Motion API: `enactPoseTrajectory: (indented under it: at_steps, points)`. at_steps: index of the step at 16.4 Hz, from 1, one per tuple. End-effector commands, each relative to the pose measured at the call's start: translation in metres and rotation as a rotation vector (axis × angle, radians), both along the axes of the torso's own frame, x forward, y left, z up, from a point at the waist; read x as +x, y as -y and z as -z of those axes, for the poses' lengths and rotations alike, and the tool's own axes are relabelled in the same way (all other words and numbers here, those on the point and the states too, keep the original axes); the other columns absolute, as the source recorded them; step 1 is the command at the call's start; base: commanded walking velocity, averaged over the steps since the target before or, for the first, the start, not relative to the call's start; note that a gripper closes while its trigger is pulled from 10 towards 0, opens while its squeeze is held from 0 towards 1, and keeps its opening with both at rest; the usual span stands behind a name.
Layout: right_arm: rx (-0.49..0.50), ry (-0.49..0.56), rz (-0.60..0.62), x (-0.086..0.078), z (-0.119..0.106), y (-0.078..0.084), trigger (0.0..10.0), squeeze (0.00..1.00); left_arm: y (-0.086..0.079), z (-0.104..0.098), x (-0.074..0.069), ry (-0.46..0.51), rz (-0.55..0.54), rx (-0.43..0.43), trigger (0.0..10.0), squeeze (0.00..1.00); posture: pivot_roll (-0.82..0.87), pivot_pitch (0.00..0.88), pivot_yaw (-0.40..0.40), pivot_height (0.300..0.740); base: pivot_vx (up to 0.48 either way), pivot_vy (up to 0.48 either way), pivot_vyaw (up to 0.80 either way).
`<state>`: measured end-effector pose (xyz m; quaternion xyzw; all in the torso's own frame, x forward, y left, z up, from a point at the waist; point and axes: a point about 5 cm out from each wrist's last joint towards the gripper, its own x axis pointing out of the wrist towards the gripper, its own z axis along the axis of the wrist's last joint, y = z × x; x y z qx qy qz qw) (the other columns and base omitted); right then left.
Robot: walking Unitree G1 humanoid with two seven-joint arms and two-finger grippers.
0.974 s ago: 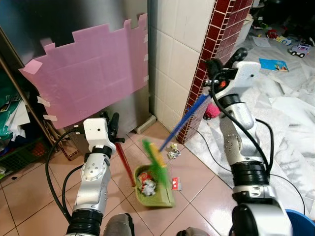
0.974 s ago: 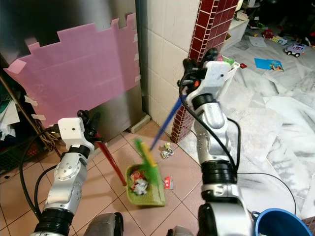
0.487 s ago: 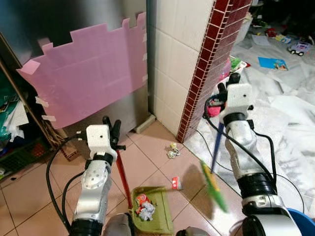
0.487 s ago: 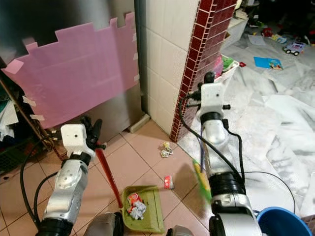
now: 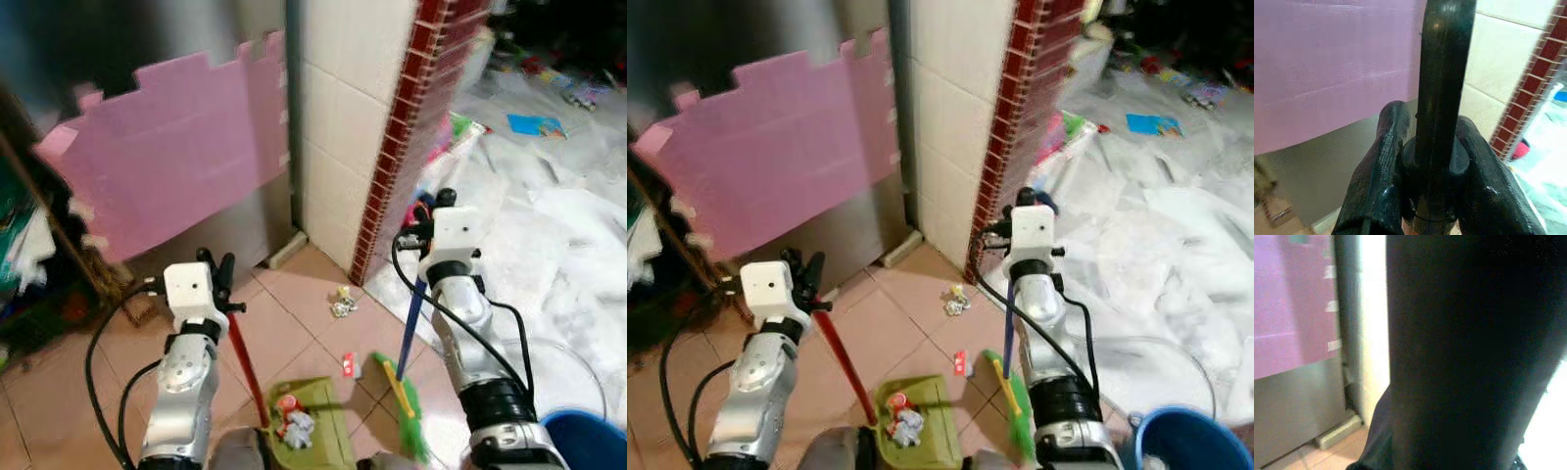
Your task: Sweep floor
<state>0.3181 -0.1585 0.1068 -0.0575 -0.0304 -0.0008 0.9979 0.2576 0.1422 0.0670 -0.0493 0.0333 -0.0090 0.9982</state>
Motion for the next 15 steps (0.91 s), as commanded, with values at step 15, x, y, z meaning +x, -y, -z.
enactPoseTrajectory:
  at_steps: [15]
  points:
    - [0.031,0.007,0.087,0.009,-0.008,0.009,10.0,0.0,0.011,-0.024,0.018,0.042,0.141,0.028,10.0,0.0,0.04,0.0,0.028,0.74,0.0,0.469,-0.51]
